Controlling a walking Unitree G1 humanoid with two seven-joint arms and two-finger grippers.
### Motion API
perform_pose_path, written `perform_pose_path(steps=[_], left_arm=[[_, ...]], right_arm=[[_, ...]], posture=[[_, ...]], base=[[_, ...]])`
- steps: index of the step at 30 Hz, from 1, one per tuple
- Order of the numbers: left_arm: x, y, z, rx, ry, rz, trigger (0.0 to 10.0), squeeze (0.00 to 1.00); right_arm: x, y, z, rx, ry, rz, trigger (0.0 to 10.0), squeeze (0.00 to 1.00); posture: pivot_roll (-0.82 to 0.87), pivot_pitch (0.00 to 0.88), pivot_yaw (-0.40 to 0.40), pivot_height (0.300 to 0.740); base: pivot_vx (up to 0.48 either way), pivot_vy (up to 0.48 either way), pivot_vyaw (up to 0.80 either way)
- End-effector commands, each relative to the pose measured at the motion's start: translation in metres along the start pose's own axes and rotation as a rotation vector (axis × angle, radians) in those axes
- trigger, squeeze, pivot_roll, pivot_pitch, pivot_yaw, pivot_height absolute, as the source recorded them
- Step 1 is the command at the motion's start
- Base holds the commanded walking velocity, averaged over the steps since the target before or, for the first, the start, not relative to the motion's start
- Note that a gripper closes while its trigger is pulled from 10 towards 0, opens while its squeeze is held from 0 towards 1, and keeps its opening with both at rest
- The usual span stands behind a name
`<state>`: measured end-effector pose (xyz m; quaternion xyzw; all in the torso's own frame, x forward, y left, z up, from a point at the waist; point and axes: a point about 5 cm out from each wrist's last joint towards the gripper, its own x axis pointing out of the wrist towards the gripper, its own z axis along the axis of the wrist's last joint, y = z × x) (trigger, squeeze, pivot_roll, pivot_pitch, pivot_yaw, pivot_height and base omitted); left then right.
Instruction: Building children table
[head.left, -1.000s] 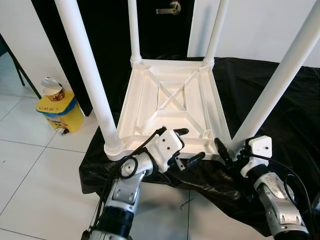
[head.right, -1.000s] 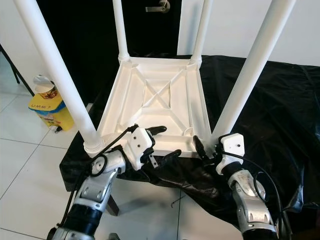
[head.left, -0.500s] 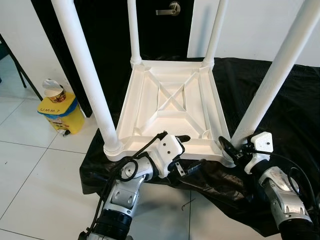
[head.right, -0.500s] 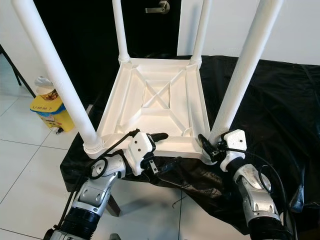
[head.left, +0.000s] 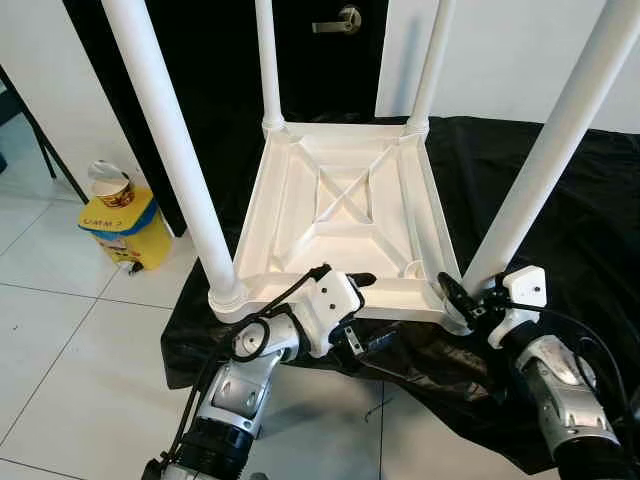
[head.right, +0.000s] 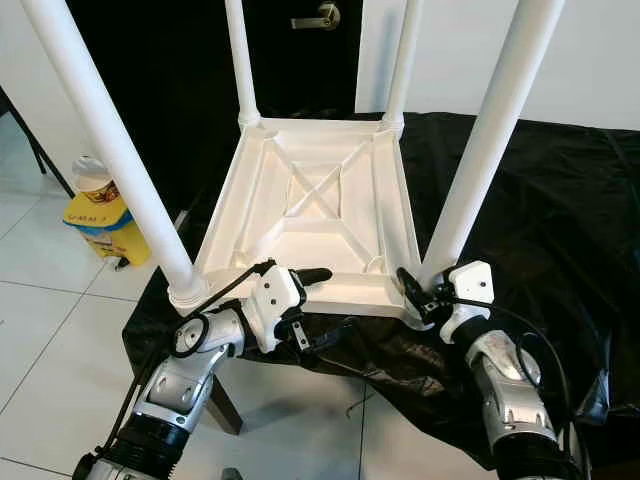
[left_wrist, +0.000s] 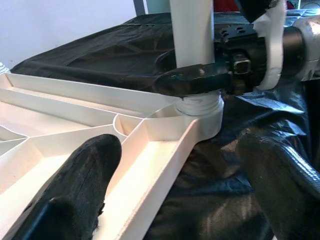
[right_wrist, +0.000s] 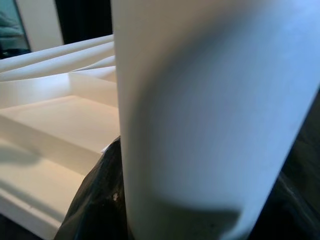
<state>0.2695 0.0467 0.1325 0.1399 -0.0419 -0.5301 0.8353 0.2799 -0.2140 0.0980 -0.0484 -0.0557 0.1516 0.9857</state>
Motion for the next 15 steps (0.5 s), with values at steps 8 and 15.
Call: perform_pose_path(steps=[8, 15], left_arm=[[0.001, -0.006, -0.001, -0.018, -0.001, -0.023, 10.0, 0.00], [0.008, 0.000, 0.005, -0.043, -0.034, 0.039, 10.0, 0.00]], right_arm=[[-0.003, 0.000, -0.013, 0.031, 0.079, -0.174, 10.0, 0.00], [-0.004, 0.020, -0.010, 0.088, 0.066, -0.401, 10.0, 0.00]], posture=[[-0.01, 0.000, -0.003, 0.740], [-0.03, 0.000, -0.034, 0.740]], base=[[0.000, 0.000, 0.00], [0.000, 0.000, 0.00]])
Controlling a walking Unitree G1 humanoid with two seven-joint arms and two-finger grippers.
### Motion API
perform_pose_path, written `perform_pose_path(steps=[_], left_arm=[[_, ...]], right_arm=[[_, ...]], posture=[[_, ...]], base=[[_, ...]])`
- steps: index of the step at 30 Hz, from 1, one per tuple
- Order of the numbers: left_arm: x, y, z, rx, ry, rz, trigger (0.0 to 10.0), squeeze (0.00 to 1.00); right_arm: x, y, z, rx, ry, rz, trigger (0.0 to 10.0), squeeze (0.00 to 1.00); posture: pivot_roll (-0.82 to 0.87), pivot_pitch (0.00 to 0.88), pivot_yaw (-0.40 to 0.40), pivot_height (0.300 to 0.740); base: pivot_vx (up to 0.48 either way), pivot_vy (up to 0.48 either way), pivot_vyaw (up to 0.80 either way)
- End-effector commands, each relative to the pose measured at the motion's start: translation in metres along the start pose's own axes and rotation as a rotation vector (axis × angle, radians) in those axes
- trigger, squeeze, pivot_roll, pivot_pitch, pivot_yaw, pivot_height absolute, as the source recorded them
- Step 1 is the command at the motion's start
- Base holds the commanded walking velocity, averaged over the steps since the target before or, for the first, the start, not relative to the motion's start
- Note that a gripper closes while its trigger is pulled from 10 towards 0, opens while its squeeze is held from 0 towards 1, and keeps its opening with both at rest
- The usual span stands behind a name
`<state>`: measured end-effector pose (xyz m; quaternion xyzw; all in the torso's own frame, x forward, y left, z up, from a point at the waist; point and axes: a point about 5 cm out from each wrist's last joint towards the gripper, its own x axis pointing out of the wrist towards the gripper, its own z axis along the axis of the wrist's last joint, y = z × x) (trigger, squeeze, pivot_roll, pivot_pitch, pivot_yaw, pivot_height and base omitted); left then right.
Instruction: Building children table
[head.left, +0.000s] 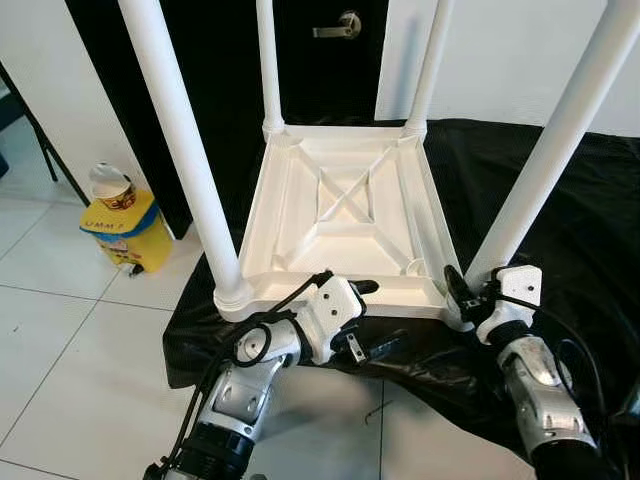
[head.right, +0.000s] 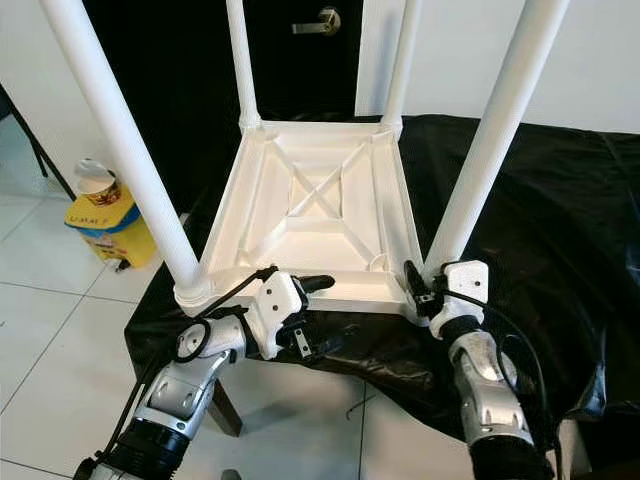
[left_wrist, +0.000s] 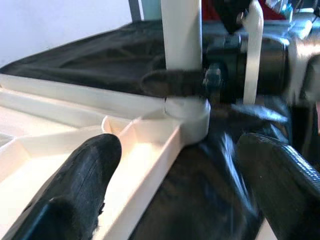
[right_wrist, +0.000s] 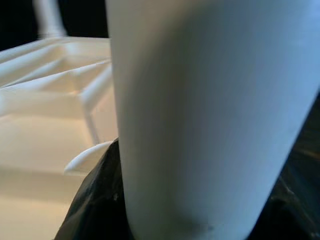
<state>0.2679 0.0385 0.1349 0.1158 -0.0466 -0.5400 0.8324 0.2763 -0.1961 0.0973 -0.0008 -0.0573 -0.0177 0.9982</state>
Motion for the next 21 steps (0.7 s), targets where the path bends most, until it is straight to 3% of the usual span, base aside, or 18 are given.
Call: perform_pose_path(steps=[1, 4, 6, 20, 21], left_arm=[[0.003, 0.005, 0.002, -0.012, -0.005, 0.069, 10.0, 0.00], [0.005, 0.005, 0.004, -0.020, -0.014, 0.079, 10.0, 0.00], [0.007, 0.003, 0.006, -0.029, -0.025, 0.078, 10.0, 0.00], [0.011, 0.004, 0.011, -0.024, -0.039, 0.075, 10.0, 0.00], [0.011, 0.004, 0.012, -0.023, -0.042, 0.076, 10.0, 0.00]], right_arm=[[-0.008, 0.006, -0.012, 0.019, 0.074, -0.110, 10.0, 0.00], [-0.010, 0.017, -0.012, 0.042, 0.080, -0.163, 10.0, 0.00], [-0.008, 0.024, -0.005, 0.016, 0.039, -0.134, 10.0, 0.00], [-0.005, 0.037, 0.004, 0.019, 0.010, -0.046, 10.0, 0.00], [-0.004, 0.038, 0.007, 0.027, -0.005, -0.018, 10.0, 1.00]], posture=[[-0.03, 0.000, -0.036, 0.740], [-0.03, 0.000, -0.035, 0.740], [-0.04, 0.000, -0.031, 0.740], [-0.03, 0.000, -0.040, 0.740], [-0.03, 0.000, -0.043, 0.740]], base=[[0.000, 0.000, 0.00], [0.000, 0.000, 0.00], [0.000, 0.000, 0.00], [0.000, 0.000, 0.00], [0.000, 0.000, 0.00]])
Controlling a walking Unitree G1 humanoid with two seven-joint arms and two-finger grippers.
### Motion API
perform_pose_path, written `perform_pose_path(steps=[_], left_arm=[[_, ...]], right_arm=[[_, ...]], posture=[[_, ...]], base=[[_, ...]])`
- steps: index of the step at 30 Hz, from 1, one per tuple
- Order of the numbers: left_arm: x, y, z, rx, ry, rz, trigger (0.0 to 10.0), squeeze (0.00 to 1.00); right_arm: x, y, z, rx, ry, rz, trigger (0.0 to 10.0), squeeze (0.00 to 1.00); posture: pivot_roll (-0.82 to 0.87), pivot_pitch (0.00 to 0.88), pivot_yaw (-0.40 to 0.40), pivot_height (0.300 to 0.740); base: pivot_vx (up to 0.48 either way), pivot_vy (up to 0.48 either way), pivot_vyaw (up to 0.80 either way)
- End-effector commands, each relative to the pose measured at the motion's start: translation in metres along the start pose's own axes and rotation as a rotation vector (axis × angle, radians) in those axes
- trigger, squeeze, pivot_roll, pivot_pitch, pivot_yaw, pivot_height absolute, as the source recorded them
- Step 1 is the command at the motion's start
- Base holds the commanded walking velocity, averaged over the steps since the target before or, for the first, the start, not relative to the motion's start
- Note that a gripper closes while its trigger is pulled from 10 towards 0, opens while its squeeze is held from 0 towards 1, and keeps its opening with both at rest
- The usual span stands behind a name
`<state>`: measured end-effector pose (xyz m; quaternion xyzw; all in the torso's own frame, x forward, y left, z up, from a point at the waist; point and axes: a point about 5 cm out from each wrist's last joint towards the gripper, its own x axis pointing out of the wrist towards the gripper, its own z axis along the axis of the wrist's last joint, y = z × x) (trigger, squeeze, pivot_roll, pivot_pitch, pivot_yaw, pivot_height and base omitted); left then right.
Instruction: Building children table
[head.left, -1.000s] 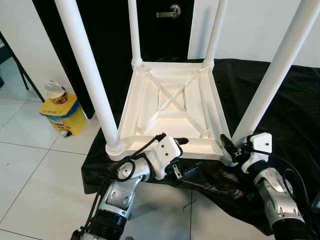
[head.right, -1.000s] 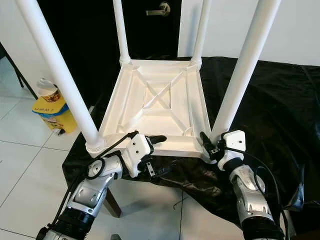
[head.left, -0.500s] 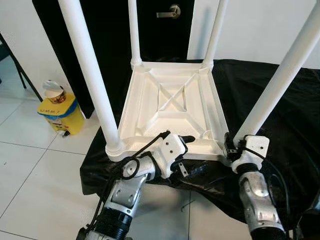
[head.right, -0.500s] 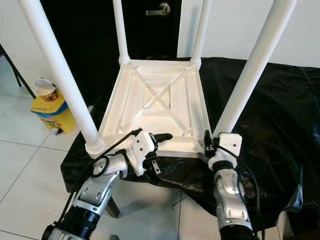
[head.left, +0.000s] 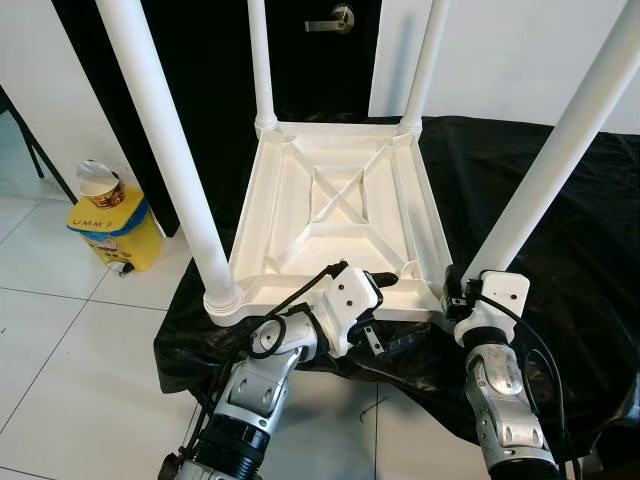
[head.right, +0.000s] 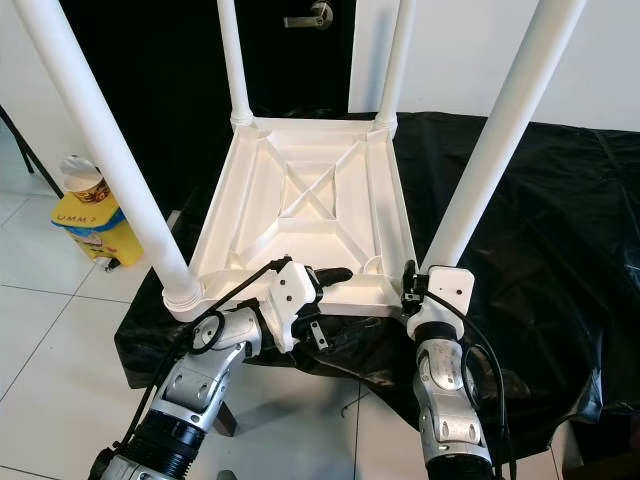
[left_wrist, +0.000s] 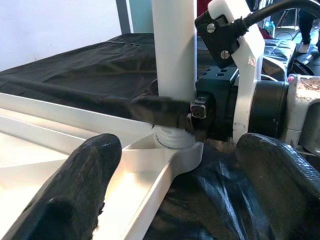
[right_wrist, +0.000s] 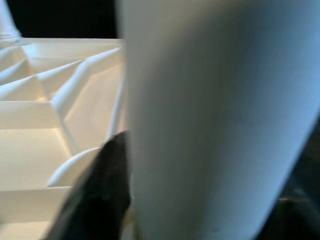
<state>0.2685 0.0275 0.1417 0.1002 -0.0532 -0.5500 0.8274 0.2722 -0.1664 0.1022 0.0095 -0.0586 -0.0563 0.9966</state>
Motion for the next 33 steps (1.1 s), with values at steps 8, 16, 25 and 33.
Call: perform_pose_path(steps=[8, 16, 25, 33], left_arm=[[0.000, 0.004, 0.006, -0.006, -0.019, 0.098, 10.0, 0.00], [-0.006, 0.000, 0.003, -0.010, -0.004, 0.110, 10.0, 0.00], [-0.010, 0.001, 0.003, 0.005, 0.008, 0.112, 10.0, 0.00], [-0.009, 0.002, 0.004, 0.016, 0.010, 0.115, 10.0, 0.00]], right_arm=[[-0.004, -0.003, 0.015, 0.011, -0.044, 0.184, 10.0, 1.00], [-0.015, -0.030, 0.014, -0.055, 0.010, 0.436, 10.0, 0.00], [0.001, -0.041, 0.007, -0.112, 0.071, 0.569, 10.0, 0.00], [0.014, -0.034, 0.003, -0.133, 0.090, 0.654, 0.0, 0.00]], posture=[[-0.03, 0.007, -0.050, 0.740], [-0.02, 0.032, -0.056, 0.740], [0.00, 0.012, -0.054, 0.740], [0.00, 0.000, -0.060, 0.740]], base=[[0.000, 0.000, 0.00], [0.000, 0.000, 0.00], [0.000, 0.000, 0.00], [0.000, 0.000, 0.00]])
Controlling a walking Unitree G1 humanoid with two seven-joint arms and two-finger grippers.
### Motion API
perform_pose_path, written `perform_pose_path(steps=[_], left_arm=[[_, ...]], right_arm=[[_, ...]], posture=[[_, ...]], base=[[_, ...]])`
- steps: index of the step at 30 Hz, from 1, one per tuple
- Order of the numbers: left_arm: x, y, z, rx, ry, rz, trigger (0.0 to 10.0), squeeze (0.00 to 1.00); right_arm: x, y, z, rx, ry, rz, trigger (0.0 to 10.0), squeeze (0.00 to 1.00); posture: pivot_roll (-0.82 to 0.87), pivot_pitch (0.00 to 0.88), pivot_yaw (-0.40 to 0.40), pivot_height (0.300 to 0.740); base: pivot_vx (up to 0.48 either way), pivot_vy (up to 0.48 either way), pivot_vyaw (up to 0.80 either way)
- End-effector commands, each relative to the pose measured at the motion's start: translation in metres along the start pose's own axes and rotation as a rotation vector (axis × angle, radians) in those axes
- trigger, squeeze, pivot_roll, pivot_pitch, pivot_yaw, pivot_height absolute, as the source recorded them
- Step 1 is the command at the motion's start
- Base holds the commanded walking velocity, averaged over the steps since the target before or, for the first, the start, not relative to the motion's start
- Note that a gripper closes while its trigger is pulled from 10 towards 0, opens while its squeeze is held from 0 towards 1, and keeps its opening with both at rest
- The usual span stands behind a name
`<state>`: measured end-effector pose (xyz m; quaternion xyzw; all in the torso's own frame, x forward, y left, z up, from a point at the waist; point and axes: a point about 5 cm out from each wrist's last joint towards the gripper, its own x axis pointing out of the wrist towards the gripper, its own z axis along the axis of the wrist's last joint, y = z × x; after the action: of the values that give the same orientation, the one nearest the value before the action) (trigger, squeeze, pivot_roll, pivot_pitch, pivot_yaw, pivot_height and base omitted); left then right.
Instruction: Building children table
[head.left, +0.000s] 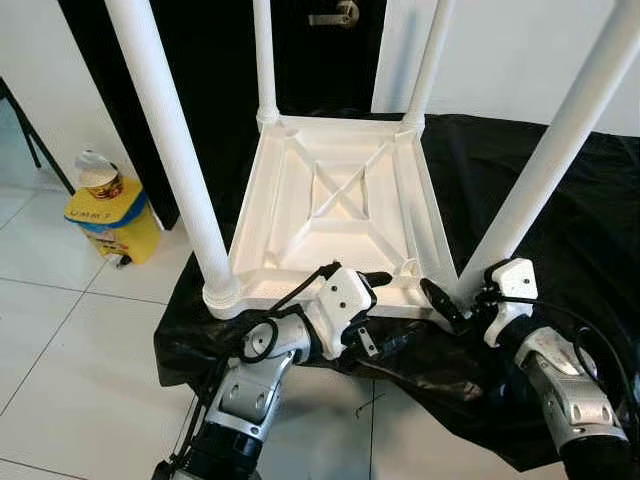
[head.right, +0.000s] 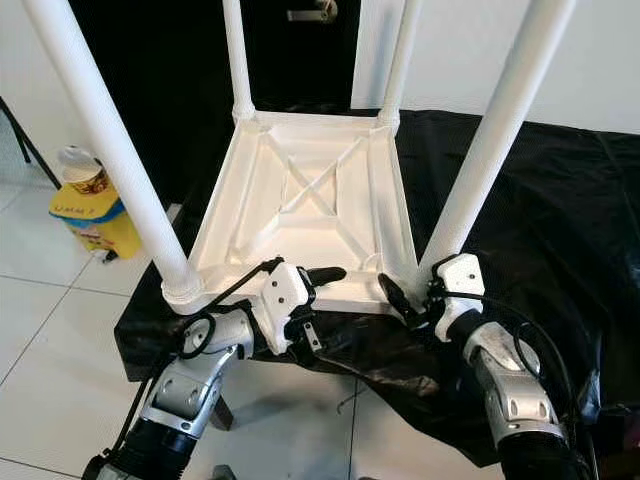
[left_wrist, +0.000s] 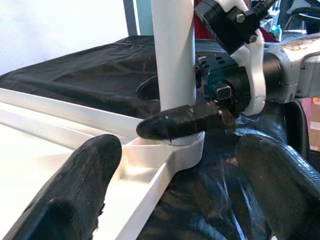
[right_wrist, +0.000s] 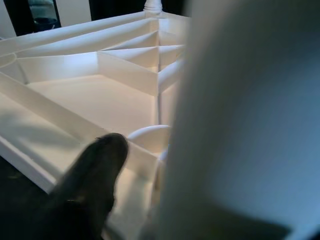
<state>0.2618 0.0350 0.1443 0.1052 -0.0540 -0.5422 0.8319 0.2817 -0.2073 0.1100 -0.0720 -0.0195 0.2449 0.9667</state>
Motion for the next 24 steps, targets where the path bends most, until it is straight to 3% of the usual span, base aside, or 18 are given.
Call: perform_pose_path(steps=[1, 16, 17, 18, 24], left_arm=[[0.001, 0.006, 0.002, 0.010, 0.003, 0.102, 10.0, 0.00], [0.001, 0.002, 0.000, 0.006, 0.008, 0.084, 10.0, 0.00], [0.001, 0.001, 0.000, 0.002, 0.006, 0.079, 10.0, 0.00], [0.002, -0.001, 0.000, -0.001, 0.006, 0.071, 10.0, 0.00], [0.004, -0.005, 0.000, -0.015, -0.001, 0.054, 10.0, 0.00]], right_arm=[[0.004, 0.006, -0.004, 0.007, 0.014, 0.046, 0.0, 0.00], [-0.004, 0.002, -0.015, 0.010, 0.042, -0.017, 0.3, 0.00], [-0.006, 0.003, -0.015, 0.021, 0.037, -0.068, 10.0, 0.00], [-0.009, 0.007, -0.016, 0.042, 0.028, -0.138, 10.0, 0.00], [-0.012, 0.018, -0.016, 0.068, 0.018, -0.292, 10.0, 0.00]], posture=[[0.01, 0.000, -0.065, 0.740], [-0.02, 0.000, -0.043, 0.740], [-0.03, 0.003, -0.040, 0.740], [-0.04, 0.001, -0.034, 0.740], [-0.06, 0.003, -0.022, 0.740]], base=[[0.000, 0.000, 0.00], [0.000, 0.000, 0.00], [0.000, 0.000, 0.00], [0.000, 0.000, 0.00], [0.000, 0.000, 0.00]])
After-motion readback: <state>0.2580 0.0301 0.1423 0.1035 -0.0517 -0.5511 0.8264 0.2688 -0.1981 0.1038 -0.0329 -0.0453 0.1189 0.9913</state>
